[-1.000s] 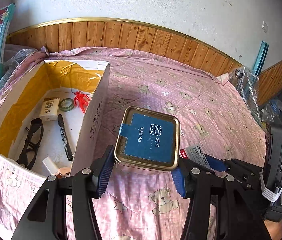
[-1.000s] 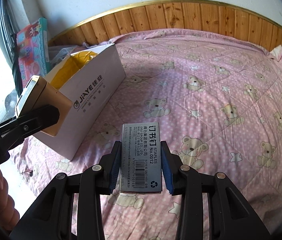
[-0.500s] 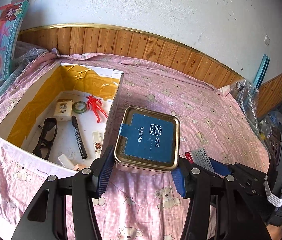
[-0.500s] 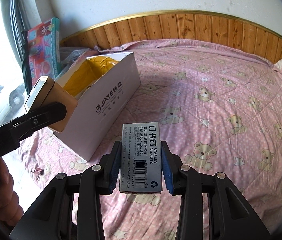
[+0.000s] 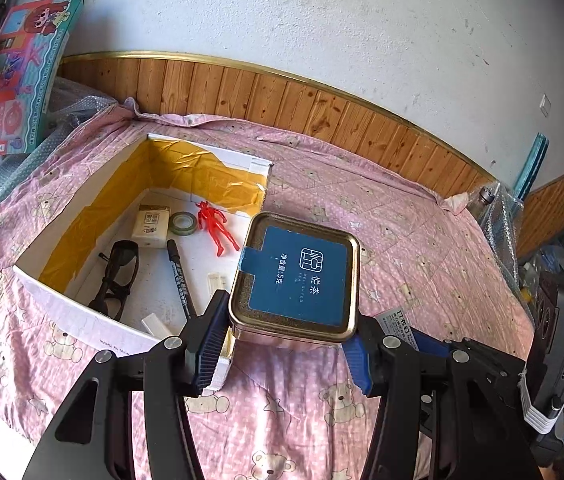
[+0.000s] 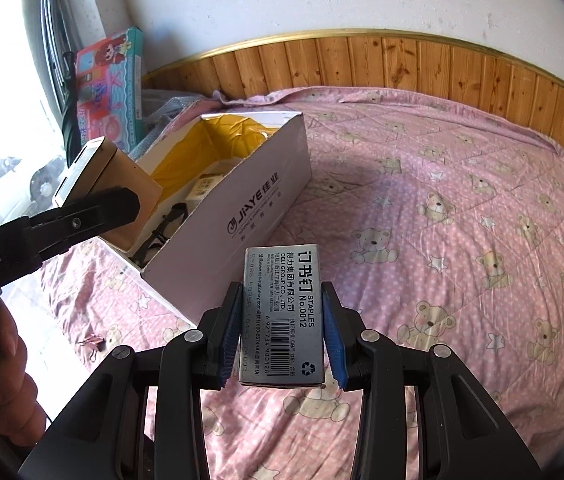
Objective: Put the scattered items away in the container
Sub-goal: 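Carry the brown box and staple box over the container with both tools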
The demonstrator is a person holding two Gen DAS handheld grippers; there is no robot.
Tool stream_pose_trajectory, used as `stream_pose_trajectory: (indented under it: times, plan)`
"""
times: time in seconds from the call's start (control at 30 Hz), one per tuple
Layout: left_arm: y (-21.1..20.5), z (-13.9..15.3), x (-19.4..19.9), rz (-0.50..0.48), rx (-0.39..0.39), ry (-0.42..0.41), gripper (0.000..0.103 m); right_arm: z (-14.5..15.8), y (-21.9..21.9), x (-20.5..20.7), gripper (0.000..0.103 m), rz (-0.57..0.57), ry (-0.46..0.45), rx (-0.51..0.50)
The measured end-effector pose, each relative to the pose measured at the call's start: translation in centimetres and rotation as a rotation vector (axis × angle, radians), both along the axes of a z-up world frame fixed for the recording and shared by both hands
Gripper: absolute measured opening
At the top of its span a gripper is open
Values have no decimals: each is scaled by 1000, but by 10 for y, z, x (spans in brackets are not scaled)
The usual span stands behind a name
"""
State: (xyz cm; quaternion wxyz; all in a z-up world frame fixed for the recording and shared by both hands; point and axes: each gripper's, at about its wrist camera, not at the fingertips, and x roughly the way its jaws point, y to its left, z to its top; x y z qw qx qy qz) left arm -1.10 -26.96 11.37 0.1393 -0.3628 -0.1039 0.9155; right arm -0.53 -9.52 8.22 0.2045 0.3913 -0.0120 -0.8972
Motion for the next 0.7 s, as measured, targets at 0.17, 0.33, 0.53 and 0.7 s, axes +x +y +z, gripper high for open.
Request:
stream_pose_trajectory:
  times: [0.17, 0.33, 0.53, 0.7]
  plan:
    - [-6, 2, -2, 16, 2, -1, 54, 8, -6, 2, 39, 15, 19, -5]
    - [-10, 5, -3, 26, 9, 3, 54, 22, -14, 2, 39, 38, 49, -8]
    - [-21, 11, -4, 53, 23, 16, 54, 36, -28, 2, 39, 76, 78, -13]
    - [-32, 12, -5, 80, 30, 15, 54, 41, -38, 0, 39, 99, 91, -15]
